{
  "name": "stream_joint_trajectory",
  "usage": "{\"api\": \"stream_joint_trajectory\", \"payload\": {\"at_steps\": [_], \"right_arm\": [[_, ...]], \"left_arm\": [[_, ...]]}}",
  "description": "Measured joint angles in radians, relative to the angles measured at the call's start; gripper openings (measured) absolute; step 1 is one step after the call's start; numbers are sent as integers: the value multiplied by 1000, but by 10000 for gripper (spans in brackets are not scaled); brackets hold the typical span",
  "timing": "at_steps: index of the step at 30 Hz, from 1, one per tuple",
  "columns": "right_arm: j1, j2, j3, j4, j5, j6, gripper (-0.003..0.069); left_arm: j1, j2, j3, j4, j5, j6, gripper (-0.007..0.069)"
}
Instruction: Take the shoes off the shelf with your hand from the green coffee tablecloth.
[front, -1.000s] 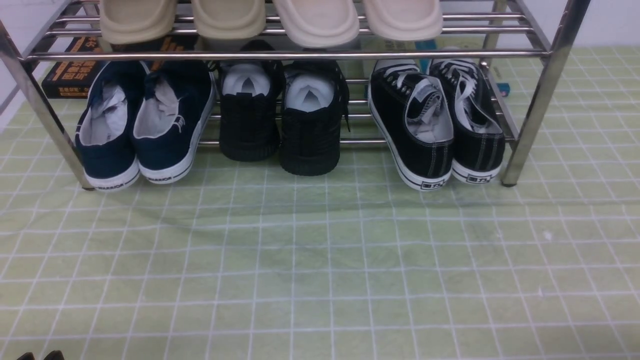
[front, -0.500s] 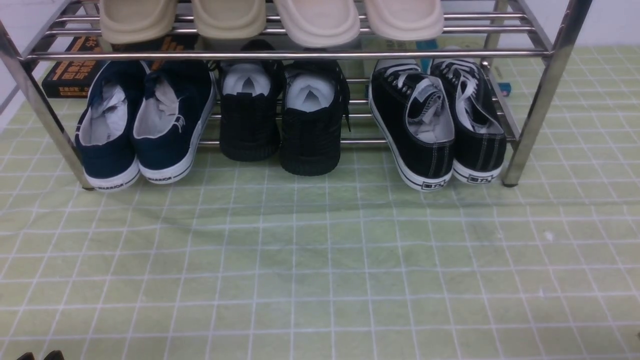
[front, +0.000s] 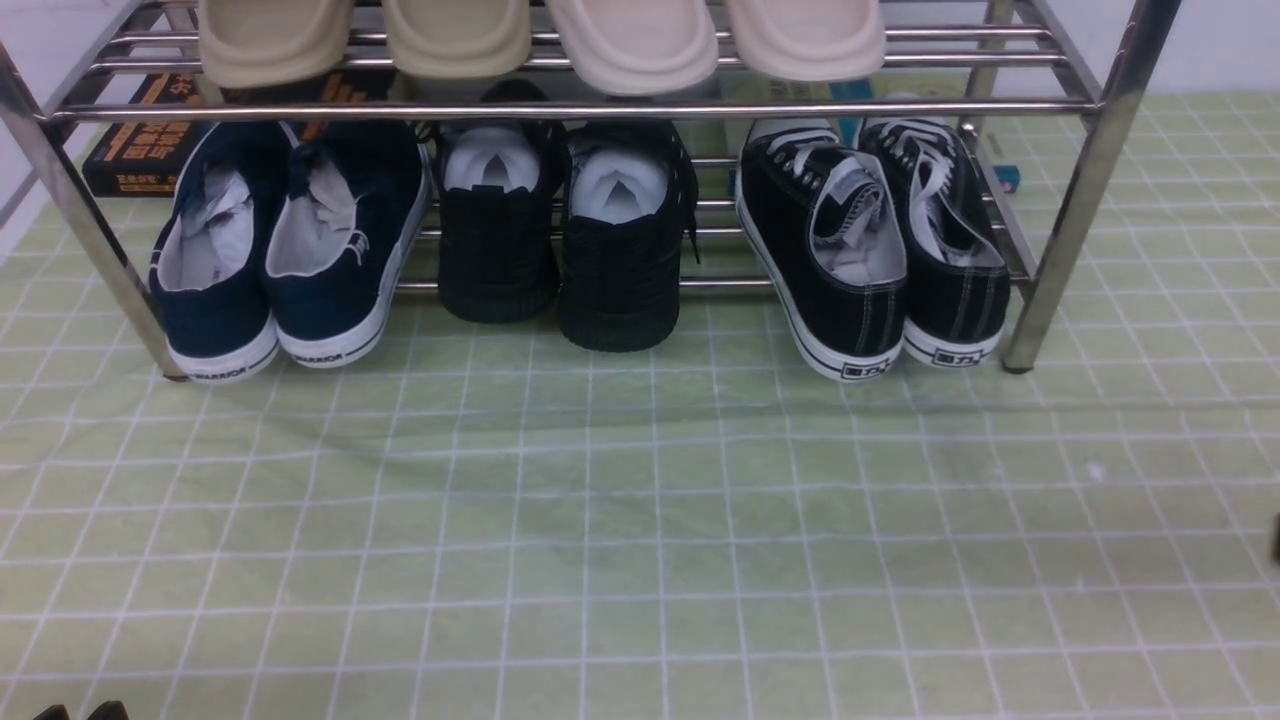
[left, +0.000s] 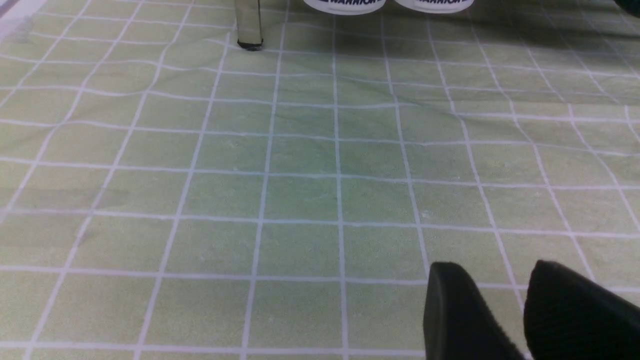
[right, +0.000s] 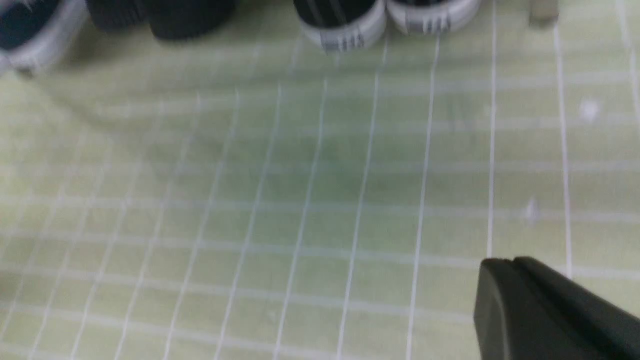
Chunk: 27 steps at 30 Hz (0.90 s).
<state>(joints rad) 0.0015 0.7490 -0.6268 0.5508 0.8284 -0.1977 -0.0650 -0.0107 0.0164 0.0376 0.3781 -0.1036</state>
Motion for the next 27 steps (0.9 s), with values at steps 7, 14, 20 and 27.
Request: {"api": "stream_joint_trajectory", "payload": {"at_steps": [7, 14, 20, 27], "right_arm": [[85, 460, -325, -35, 232, -99, 3], [313, 698, -661, -177, 255, 37, 6], [471, 898, -905, -396, 202, 204, 35], [542, 1086, -1097, -613, 181, 365, 162]], "left_arm": [[0, 0, 0, 0, 0, 0, 242], [0, 0, 0, 0, 0, 0, 242], [0, 0, 0, 0, 0, 0, 242], [0, 0, 0, 0, 0, 0, 242]]}}
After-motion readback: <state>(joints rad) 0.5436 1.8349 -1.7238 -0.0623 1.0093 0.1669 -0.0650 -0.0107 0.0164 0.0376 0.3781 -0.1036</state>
